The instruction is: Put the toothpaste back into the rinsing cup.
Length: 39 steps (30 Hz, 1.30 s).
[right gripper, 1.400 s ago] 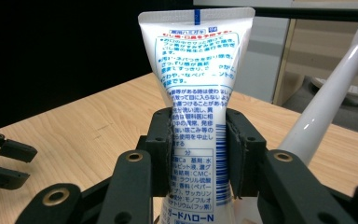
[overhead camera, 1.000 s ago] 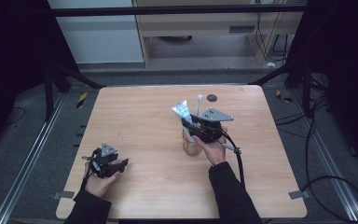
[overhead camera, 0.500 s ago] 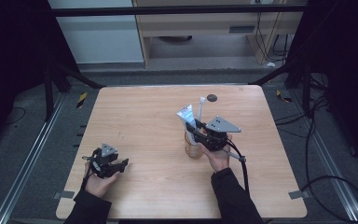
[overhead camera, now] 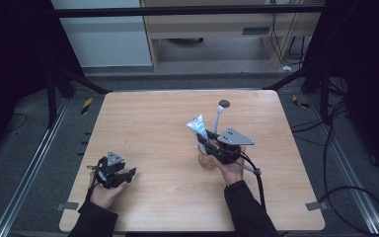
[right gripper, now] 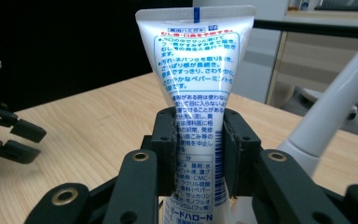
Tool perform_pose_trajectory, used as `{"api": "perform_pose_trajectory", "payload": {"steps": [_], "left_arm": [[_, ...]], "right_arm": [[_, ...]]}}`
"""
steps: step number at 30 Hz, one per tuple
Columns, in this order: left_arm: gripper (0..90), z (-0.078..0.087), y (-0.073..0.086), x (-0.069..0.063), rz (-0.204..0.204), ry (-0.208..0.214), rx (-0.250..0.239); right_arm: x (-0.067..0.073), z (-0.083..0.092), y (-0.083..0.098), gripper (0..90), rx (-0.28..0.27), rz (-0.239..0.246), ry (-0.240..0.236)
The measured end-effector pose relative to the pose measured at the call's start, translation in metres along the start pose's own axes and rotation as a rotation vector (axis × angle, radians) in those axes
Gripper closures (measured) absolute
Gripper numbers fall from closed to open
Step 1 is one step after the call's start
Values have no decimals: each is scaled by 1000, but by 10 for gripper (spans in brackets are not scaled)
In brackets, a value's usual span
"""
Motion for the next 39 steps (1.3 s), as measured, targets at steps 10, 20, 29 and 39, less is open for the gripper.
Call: {"api": "perform_pose_trajectory", "payload": {"steps": [10,20,29,39], "left_arm": [[479,0,0,0,-3,0,5],[479,-1,0,-1,-2,0,5],[479,0,0,-2,-2,1,2],[474,0,0,-3,-2,6,1]], "right_arm": [[-4,0,10,650,39,-32,-4],[-2,7,10,463,117,16,43],[-2,23,0,349,114,5,64],[2,48,5,181,150,-8,49]]}}
Point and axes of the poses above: each handheld gripper's, and its own axes: z roughly backward along the jaws, y roughly out of its underside, x roughly to its left, the point moved 7 cm from there along -z, roughly forward along the jaws, and after that the axes turned 10 degrees about x, right-handed, at the moved point
